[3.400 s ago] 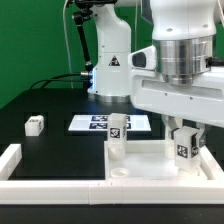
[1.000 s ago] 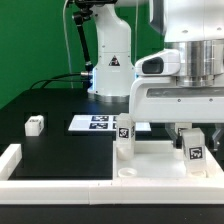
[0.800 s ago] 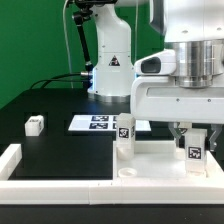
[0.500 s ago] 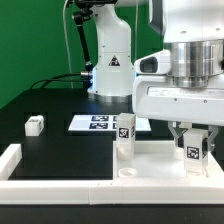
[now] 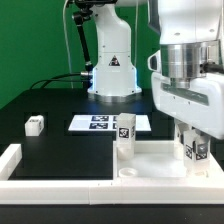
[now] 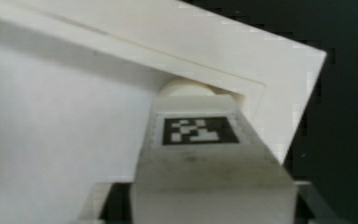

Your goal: Assemble square table

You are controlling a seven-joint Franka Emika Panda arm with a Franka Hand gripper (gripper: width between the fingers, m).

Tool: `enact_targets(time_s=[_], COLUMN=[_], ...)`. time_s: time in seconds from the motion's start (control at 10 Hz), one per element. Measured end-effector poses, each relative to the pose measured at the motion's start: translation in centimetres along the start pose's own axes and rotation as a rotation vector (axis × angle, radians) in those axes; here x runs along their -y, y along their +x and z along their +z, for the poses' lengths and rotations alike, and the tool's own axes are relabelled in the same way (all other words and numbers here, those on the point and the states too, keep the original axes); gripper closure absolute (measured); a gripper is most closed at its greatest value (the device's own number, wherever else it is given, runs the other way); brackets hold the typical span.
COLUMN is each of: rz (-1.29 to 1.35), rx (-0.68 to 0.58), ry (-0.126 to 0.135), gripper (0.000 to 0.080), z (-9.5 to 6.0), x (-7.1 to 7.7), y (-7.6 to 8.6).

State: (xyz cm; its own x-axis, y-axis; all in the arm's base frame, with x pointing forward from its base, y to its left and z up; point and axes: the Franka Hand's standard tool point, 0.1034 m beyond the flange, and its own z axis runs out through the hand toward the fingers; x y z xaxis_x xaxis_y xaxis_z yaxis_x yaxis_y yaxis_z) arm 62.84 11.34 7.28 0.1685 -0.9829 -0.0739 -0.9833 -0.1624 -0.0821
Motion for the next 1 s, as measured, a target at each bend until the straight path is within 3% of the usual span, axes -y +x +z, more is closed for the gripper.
enact_targets(time_s=[0.3, 0.5, 0.6, 0.7, 0.8, 1.0], rz=[0.338, 0.354, 0.268, 0.113, -0.069, -0.327], rx=[0.003, -0.008, -0.012, -0.022, -0.042, -0.046], ry=[0.020, 0.023, 0.008, -0.029, -0.038, -0.038], gripper=[0.0509, 0.0509, 0.0509, 0.0349, 0.0182, 0.0160], z=[-0.03, -0.04, 0.02, 0.07, 0.15, 0.07], x=[0.37, 0.34, 0.12, -0.24, -0.08, 0.08], y=[-1.30, -1.21, -1.22, -1.23, -1.18, -0.93])
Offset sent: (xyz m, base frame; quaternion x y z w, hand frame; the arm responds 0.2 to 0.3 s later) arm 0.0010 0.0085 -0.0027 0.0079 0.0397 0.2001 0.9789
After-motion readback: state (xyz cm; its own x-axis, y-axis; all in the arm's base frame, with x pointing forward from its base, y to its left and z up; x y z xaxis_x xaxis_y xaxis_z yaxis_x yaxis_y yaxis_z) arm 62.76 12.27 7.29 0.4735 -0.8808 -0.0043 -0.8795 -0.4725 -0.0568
